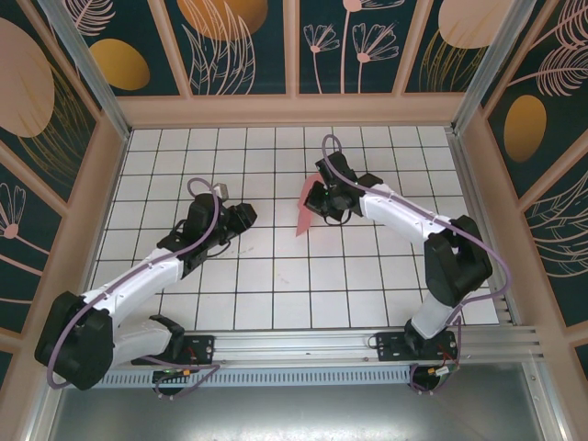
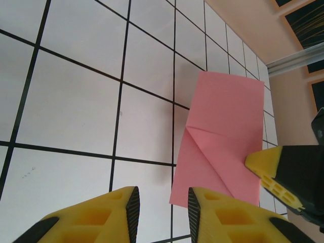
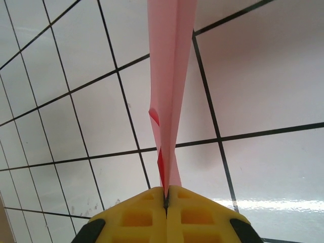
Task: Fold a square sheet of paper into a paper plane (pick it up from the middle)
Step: Turn over the paper at the center of the table.
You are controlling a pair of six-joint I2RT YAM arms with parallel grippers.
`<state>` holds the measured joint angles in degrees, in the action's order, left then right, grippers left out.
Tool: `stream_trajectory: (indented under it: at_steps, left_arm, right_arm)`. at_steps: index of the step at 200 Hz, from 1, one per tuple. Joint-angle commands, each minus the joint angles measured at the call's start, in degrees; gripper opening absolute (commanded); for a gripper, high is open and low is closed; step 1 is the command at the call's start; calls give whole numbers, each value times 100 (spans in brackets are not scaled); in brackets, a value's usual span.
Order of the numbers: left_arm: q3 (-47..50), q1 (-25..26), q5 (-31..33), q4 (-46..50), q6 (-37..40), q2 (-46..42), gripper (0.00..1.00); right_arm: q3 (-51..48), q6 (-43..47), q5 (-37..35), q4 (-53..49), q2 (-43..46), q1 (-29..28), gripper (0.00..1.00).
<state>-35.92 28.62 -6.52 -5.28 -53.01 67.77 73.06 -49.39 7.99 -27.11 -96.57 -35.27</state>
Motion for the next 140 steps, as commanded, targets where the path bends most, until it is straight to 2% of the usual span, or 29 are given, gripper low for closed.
stream_trajectory:
  at_steps: [1,21,54,79,106,140]
  left_arm:
    - [-222,-33,36,65,140,-11,34]
    - [-240,-40,360,284,296,-172,34]
    - [-94,-66,996,595,370,-510,34]
    - [109,-85,1431,701,192,-818,35]
    - [379,-100,2067,767,-61,-1355,36]
    - [624,-94,2641,963,-187,-2185,40]
  right_arm:
    - [383,196,49,-326,-98,45,0]
    - [624,406,-452,-963,-92,21,0]
    - [1133,756,-2215,-2595,4,-105,0]
    - [1659,617,-3454,-4060,-454,-445,0]
    - [1738,143,-4109,-4811,-1144,-973,0]
    - [2119,314,-3769,-4657,-2047,-1476,0]
